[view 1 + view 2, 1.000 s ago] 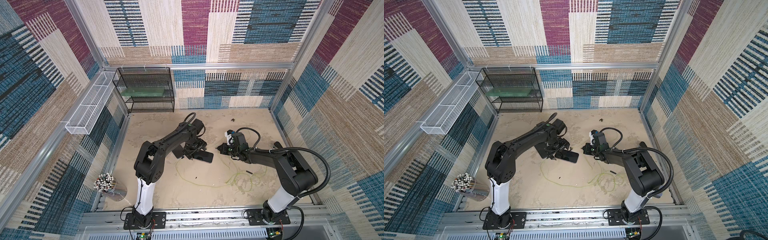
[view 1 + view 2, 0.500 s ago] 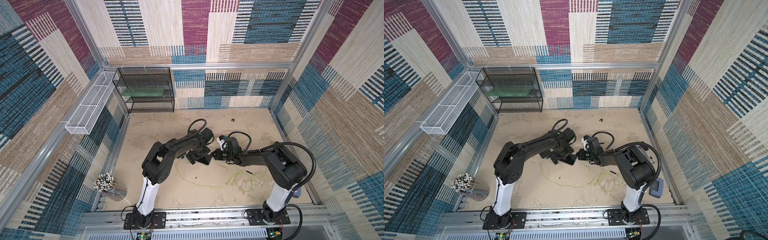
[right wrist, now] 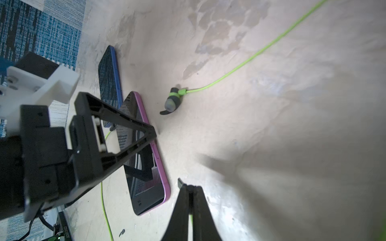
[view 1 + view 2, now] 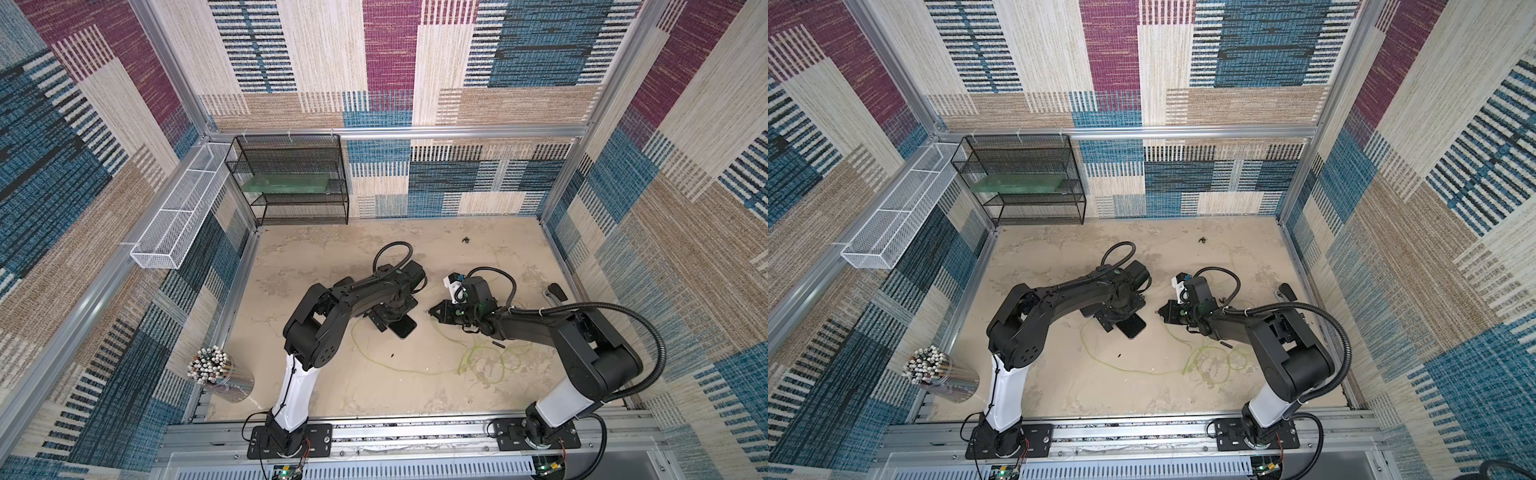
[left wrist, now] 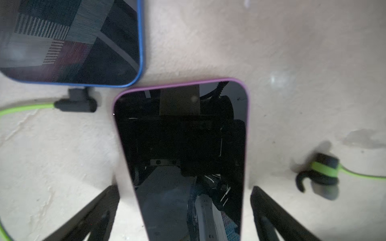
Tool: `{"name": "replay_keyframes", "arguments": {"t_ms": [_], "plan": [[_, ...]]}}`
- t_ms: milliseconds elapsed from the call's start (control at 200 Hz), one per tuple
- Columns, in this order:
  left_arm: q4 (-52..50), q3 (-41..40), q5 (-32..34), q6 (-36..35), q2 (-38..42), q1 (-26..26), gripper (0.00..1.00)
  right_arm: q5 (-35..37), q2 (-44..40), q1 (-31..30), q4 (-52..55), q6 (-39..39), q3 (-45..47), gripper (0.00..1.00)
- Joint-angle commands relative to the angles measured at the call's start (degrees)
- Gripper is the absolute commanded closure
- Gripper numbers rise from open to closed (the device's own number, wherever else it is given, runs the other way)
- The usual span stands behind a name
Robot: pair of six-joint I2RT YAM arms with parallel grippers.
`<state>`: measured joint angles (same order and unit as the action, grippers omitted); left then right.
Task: Plug wired earphones into phones
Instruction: Pick up the phone at the center of the board.
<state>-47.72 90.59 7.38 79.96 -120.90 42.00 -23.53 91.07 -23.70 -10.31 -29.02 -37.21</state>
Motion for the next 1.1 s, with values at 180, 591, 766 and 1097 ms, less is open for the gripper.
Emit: {"name": "replay_keyframes", "arguments": {"t_ms": [180, 591, 766, 1097], "plan": [[4.4, -0.7, -6.6, 6.3, -3.8, -0.2, 0.08, -0.3, -6.2, 4.2, 4.1, 2.1, 1.0, 1.00], [-1.3, 3.4, -12.6, 7.4, -10.3, -0.9, 0.20, -0.6, -7.5, 5.4, 5.3, 3.1, 0.6, 1.00], [1.1, 2.5, -15.5, 7.9, -12.4, -1.2, 0.30, -0.5, -7.5, 5.9, 5.8, 3.7, 0.5, 1.00], [0.8, 3.7, -18.9, 6.7, -10.9, -3.3, 0.46, -2.6, -7.6, 6.0, 6.8, 2.4, 0.4, 1.00]]}}
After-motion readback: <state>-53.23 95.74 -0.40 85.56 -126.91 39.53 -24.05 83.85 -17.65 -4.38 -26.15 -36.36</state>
